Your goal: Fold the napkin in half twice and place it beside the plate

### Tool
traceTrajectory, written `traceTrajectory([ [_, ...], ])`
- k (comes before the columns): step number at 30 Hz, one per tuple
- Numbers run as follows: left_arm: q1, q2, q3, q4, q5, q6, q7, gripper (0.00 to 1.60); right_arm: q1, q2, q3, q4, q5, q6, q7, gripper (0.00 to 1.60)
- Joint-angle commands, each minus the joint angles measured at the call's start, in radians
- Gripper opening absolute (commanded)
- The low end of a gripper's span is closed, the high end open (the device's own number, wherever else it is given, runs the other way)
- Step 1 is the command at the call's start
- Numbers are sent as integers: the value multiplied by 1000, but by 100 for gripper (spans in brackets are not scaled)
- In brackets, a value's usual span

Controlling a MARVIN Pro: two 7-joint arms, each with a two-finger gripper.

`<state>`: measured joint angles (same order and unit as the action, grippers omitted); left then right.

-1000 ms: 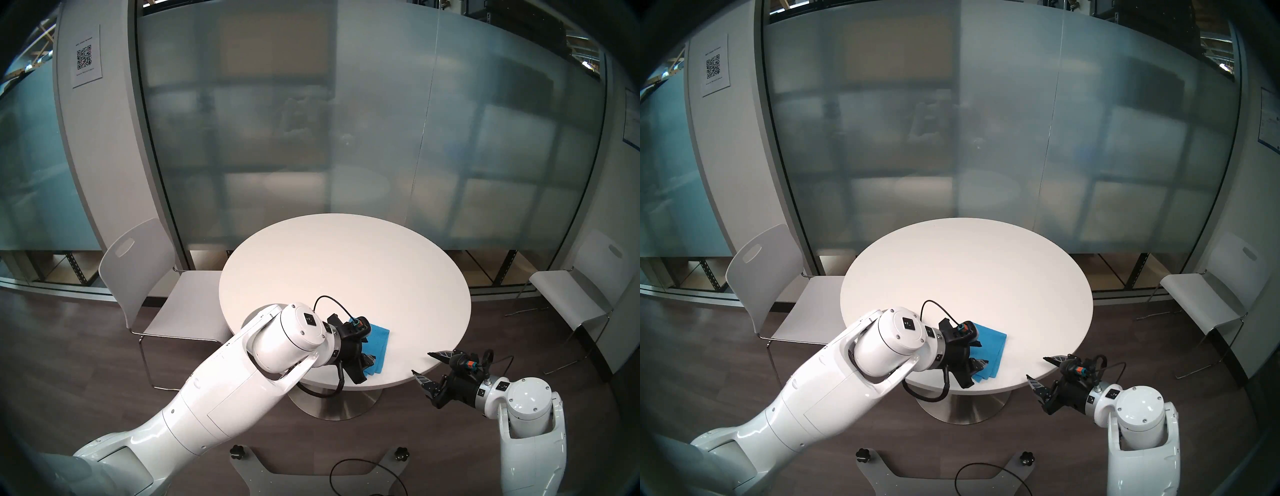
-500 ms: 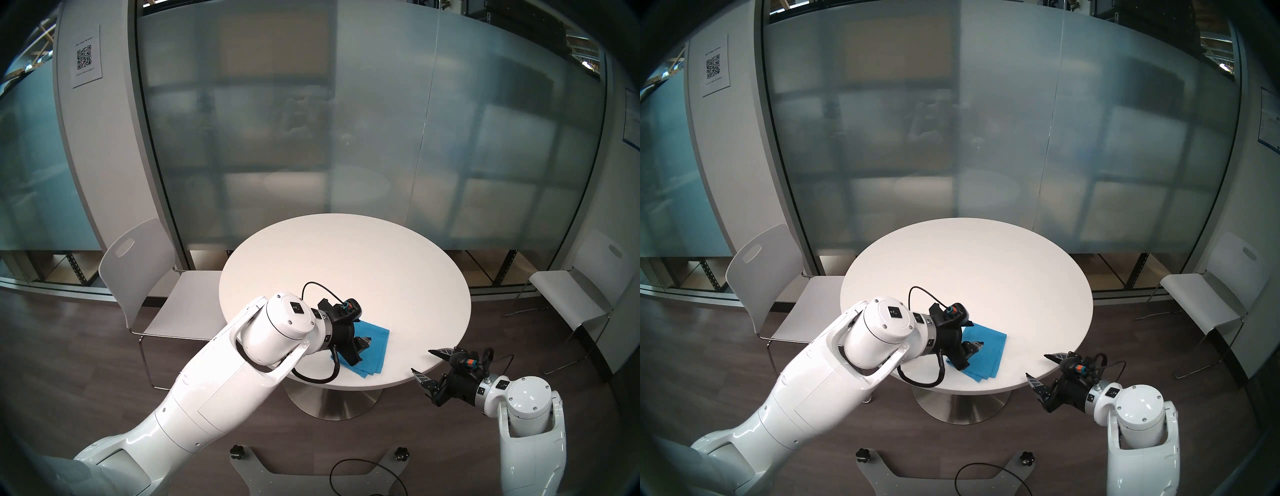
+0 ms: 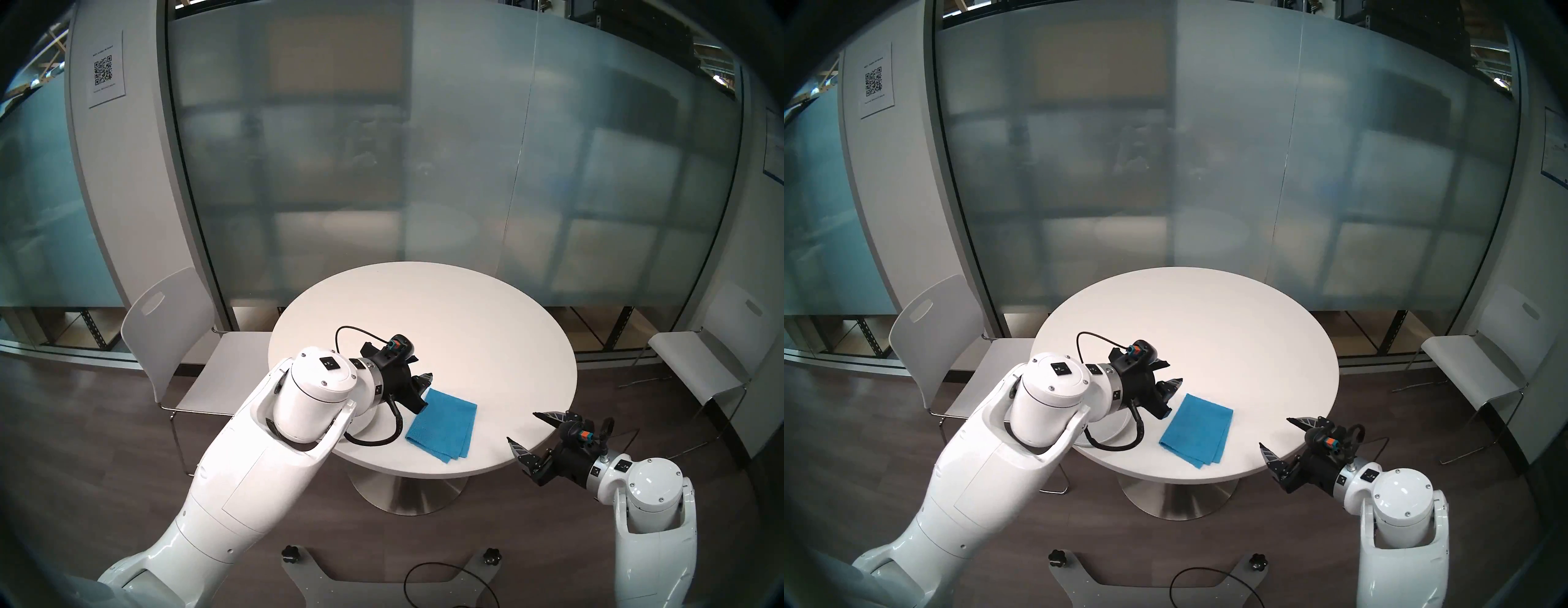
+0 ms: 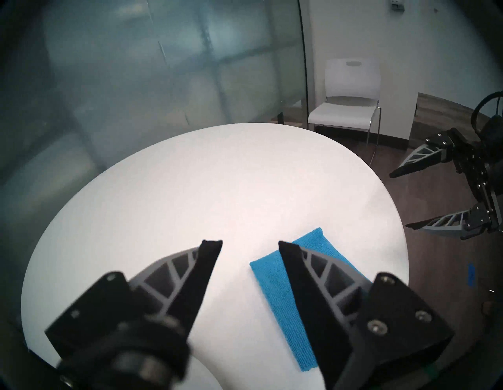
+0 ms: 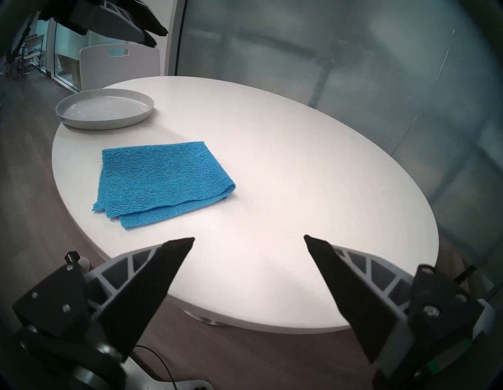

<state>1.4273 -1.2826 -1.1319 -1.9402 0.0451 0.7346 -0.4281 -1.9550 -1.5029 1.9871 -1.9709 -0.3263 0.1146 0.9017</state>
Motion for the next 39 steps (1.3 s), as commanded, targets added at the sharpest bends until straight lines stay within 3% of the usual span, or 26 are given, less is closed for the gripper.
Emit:
traceTrajectory([
  [1,58,-10,-40,-53,-8,-25,45,105,7,-31,0,-29,37,-39,-14,160],
  [11,133,-26,-116,-83,-22,-75,126,103,20,-69,-42,-6,57,-83,-35,160],
  [15,175,-54,-150,-115,-31,-92,181,100,34,-80,-76,5,48,-87,-45,149],
  [17,179,-54,-154,-121,-32,-96,185,90,38,-81,-84,9,44,-87,-47,145],
  [20,216,-67,-177,-153,-43,-108,222,78,59,-87,-118,30,33,-85,-59,122],
  [22,226,-71,-185,-161,-49,-108,229,76,65,-85,-127,39,28,-84,-58,115],
  [24,251,-76,-203,-183,-62,-110,240,75,81,-87,-155,60,16,-81,-63,86],
  [26,257,-74,-206,-188,-65,-111,242,75,85,-87,-162,67,11,-79,-65,78],
  [39,312,-69,-251,-206,-92,-132,264,76,164,-95,-222,193,-32,-81,-84,78],
])
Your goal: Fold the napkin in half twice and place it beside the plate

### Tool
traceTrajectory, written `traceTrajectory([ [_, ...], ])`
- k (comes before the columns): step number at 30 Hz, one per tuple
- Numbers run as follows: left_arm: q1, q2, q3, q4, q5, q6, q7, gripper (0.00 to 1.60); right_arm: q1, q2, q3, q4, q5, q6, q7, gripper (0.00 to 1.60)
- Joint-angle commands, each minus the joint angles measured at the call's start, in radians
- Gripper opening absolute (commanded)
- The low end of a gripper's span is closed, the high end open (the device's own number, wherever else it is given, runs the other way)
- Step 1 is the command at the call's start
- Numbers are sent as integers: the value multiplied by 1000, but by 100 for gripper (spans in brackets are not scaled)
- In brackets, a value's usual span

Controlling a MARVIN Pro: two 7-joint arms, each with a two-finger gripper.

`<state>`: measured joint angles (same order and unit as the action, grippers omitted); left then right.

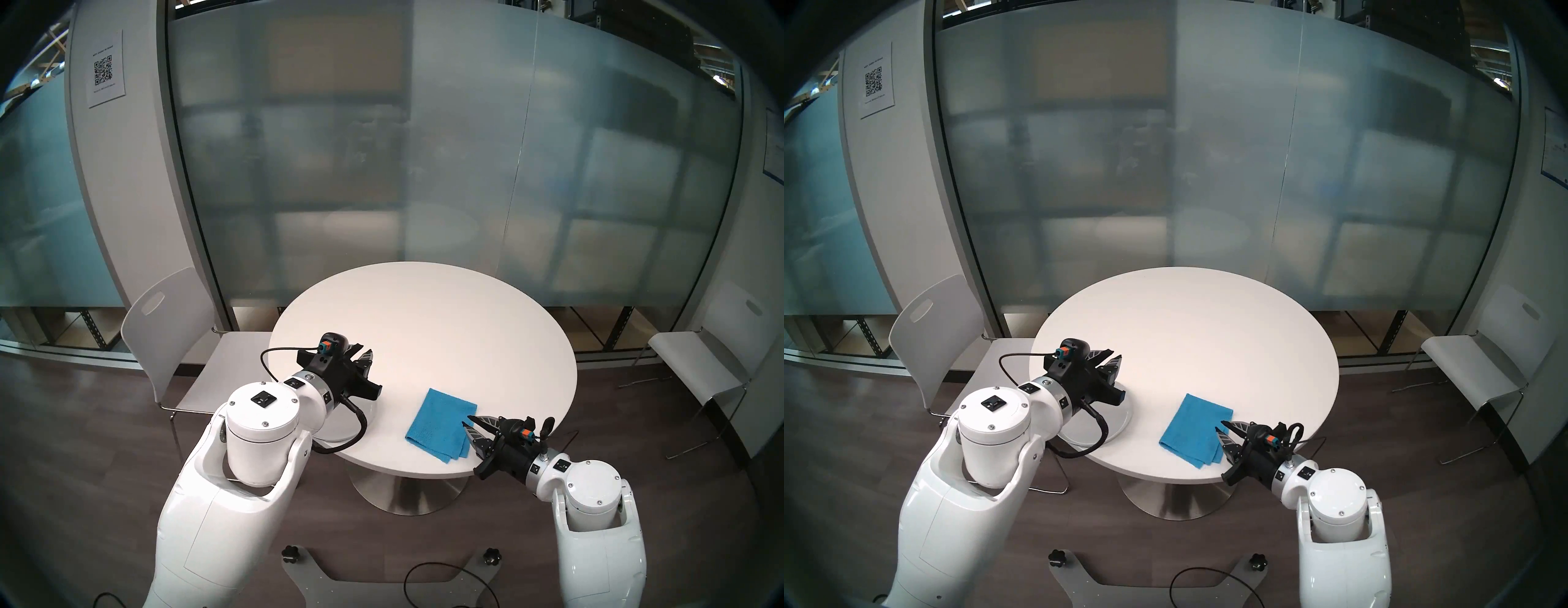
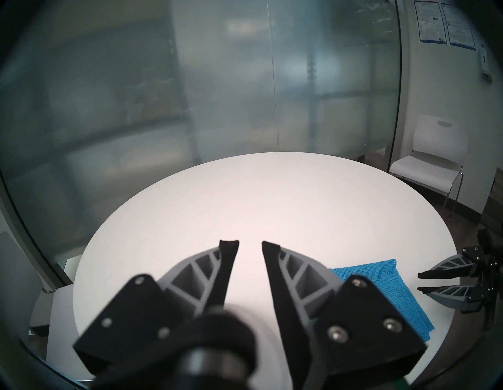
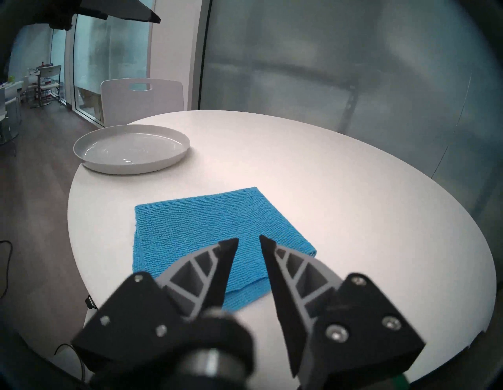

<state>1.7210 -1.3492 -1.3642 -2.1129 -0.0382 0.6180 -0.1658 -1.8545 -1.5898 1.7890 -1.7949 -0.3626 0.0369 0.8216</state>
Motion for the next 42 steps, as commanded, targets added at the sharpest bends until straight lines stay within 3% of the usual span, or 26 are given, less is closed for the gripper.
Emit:
traceTrajectory([
  [1,24,0,-24,-33,-12,-17,3,76,76,-12,-32,37,-2,-6,-9,77],
  [14,25,7,-40,-30,-22,-22,4,77,141,-12,-71,117,-25,-5,-11,78],
  [26,21,13,-40,-26,-28,-24,-1,79,159,7,-93,125,-86,70,11,80],
  [32,20,13,-39,-26,-28,-24,-1,79,160,6,-95,125,-95,78,12,91],
  [42,17,12,-39,-27,-31,-22,0,78,169,8,-102,133,-117,103,33,90],
])
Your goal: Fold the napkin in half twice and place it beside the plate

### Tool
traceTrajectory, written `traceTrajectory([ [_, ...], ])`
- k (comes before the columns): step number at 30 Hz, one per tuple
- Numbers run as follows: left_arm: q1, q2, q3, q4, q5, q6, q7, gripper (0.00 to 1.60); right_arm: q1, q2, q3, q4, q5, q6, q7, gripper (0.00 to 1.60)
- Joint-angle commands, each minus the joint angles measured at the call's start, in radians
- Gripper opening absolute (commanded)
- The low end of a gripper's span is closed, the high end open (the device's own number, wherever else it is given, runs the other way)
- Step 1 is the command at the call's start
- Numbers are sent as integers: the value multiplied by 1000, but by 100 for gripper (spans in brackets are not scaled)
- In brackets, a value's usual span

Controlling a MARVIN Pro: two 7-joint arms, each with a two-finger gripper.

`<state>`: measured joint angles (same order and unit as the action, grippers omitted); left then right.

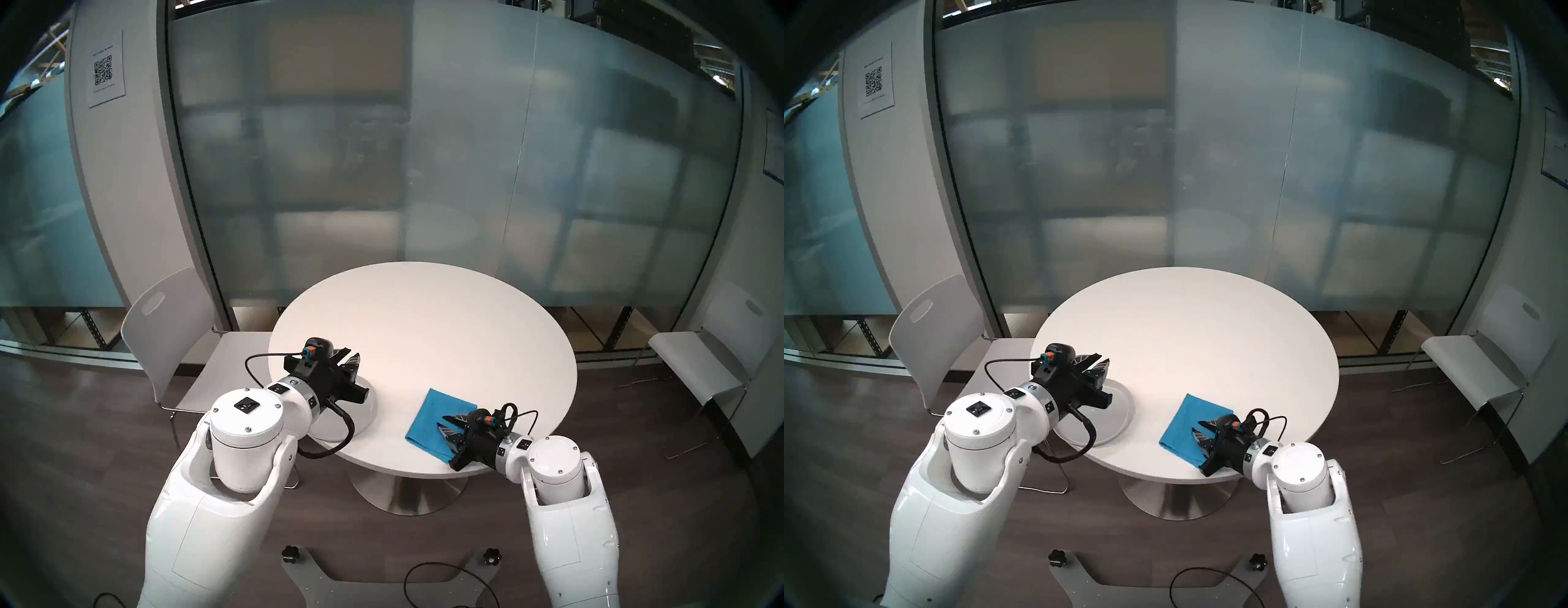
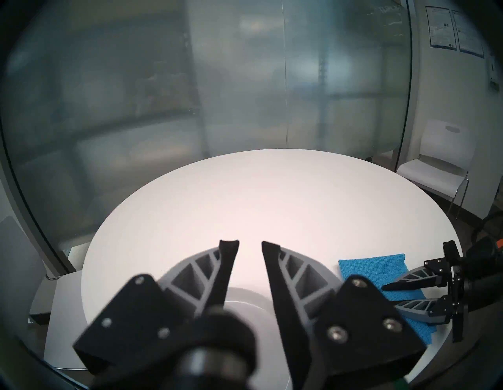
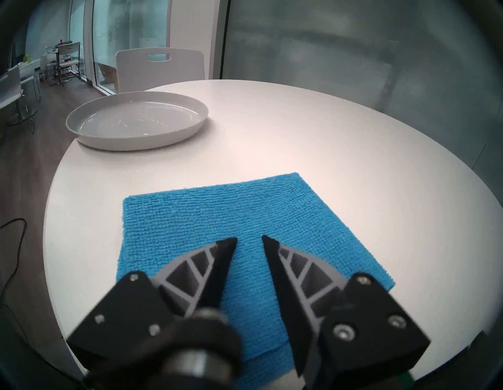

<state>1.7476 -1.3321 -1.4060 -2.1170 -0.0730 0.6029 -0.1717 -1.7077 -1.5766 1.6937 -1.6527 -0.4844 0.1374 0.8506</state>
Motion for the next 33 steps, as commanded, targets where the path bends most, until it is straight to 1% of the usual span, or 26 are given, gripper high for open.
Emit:
traceTrajectory([
  [1,-10,-5,3,-23,4,-7,6,78,22,-5,-6,-9,4,3,5,93],
  [6,-12,-4,2,-23,1,-6,6,78,19,-6,-6,-11,-4,4,-1,97],
  [15,-17,-4,3,-19,-1,-8,4,79,0,6,28,-35,-7,12,-6,99],
  [22,-19,-6,6,-16,-3,-8,5,79,-4,11,44,-41,-8,14,-4,97],
  [31,-23,-7,7,-12,-4,-8,5,79,-11,15,58,-54,-19,27,-11,99],
  [33,-24,-6,8,-11,-5,-7,4,78,-11,15,64,-53,-9,20,-7,102],
])
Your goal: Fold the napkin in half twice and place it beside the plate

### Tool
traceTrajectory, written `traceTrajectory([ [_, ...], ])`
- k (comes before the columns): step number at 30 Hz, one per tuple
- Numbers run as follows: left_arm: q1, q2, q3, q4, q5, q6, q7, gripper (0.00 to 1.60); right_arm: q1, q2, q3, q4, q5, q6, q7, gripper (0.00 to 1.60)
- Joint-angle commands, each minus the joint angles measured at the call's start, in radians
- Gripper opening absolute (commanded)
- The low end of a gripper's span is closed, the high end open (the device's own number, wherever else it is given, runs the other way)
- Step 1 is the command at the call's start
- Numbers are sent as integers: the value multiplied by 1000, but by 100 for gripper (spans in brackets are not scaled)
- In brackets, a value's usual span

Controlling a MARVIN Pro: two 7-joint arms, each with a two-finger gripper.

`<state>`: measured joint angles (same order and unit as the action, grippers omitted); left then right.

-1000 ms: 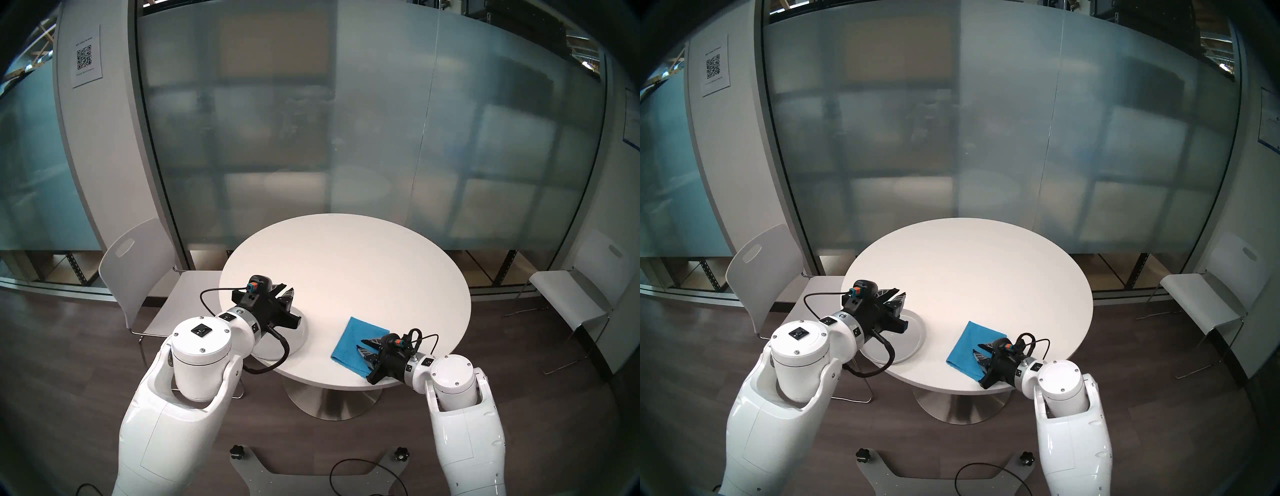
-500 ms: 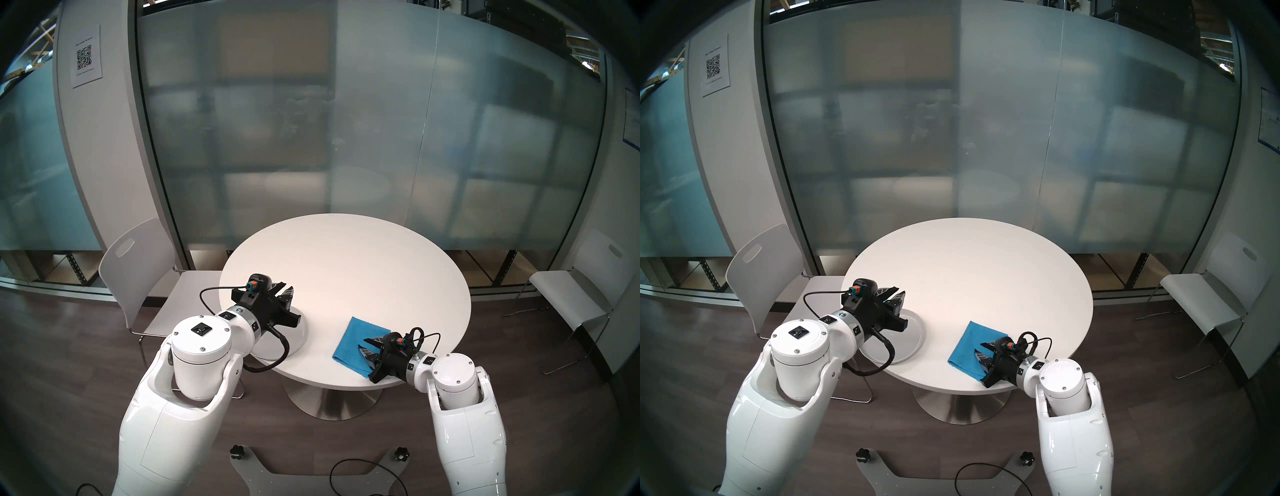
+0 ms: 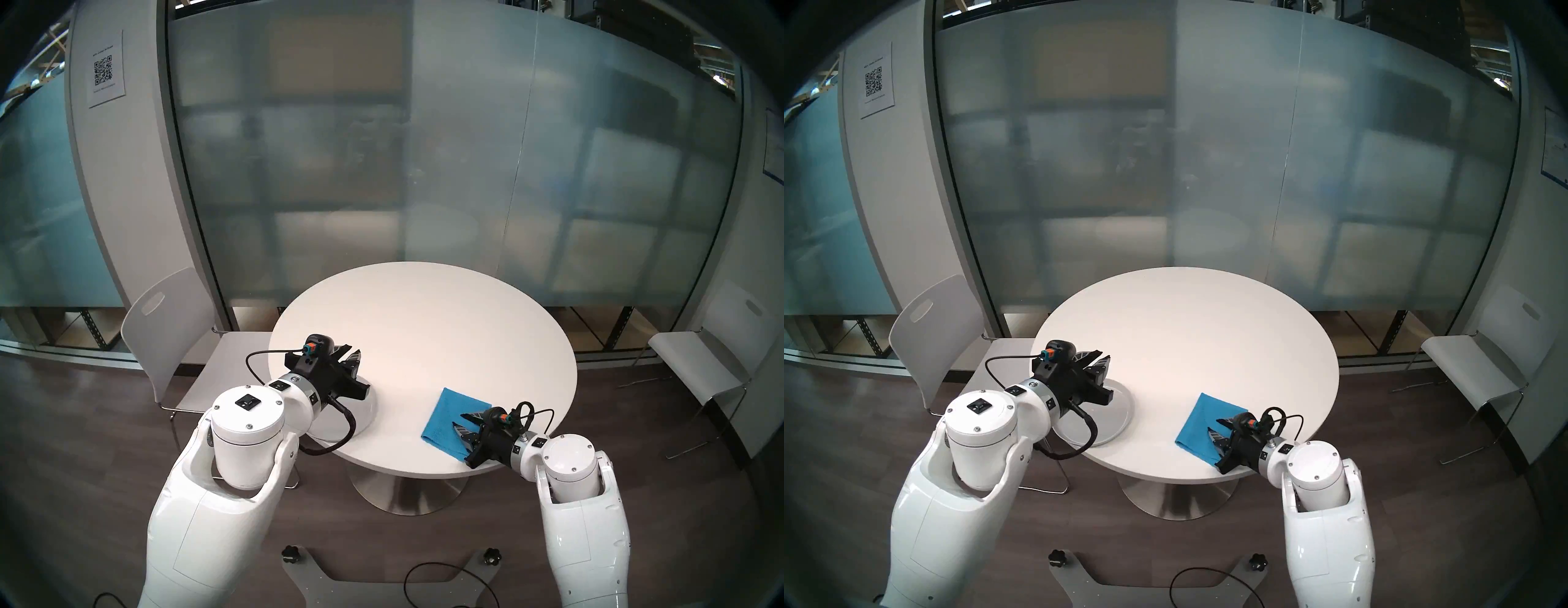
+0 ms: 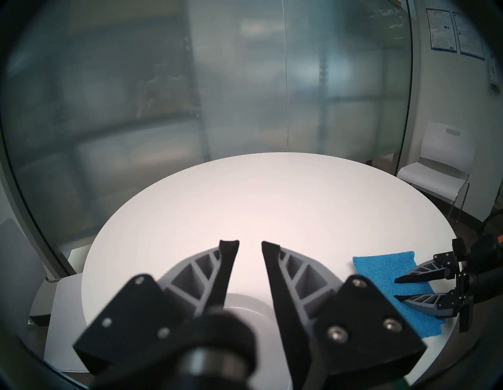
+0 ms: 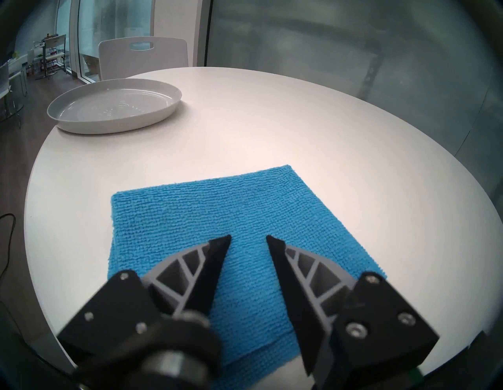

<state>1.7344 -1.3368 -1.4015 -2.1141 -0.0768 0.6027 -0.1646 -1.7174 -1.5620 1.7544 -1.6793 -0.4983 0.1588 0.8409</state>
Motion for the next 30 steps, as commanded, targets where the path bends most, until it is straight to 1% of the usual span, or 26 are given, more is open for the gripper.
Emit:
traceTrajectory([
  [1,-11,-1,3,-13,-1,-7,-3,79,-2,1,5,-27,6,-2,4,103],
  [3,-11,-1,5,-12,0,-8,-3,79,-3,-4,10,-25,16,-23,-4,102],
  [5,-12,1,6,-11,2,-7,-3,79,2,-8,9,-32,24,-23,3,99],
  [10,-11,1,9,-10,2,-9,-3,79,8,-12,4,-50,28,-34,3,101],
  [13,-11,1,10,-11,3,-10,-2,79,9,-11,7,-74,29,-26,8,104],
  [18,-8,3,12,-13,3,-8,-2,80,8,-8,14,-88,32,-24,9,107],
  [21,-4,11,15,-15,1,0,-11,79,4,-8,17,-97,34,-24,14,106],
  [23,8,35,20,-16,7,4,-26,80,-4,-14,19,-119,40,-27,18,107],
  [30,21,46,18,-14,9,-4,-36,80,-11,-18,25,-134,39,-25,21,107],
])
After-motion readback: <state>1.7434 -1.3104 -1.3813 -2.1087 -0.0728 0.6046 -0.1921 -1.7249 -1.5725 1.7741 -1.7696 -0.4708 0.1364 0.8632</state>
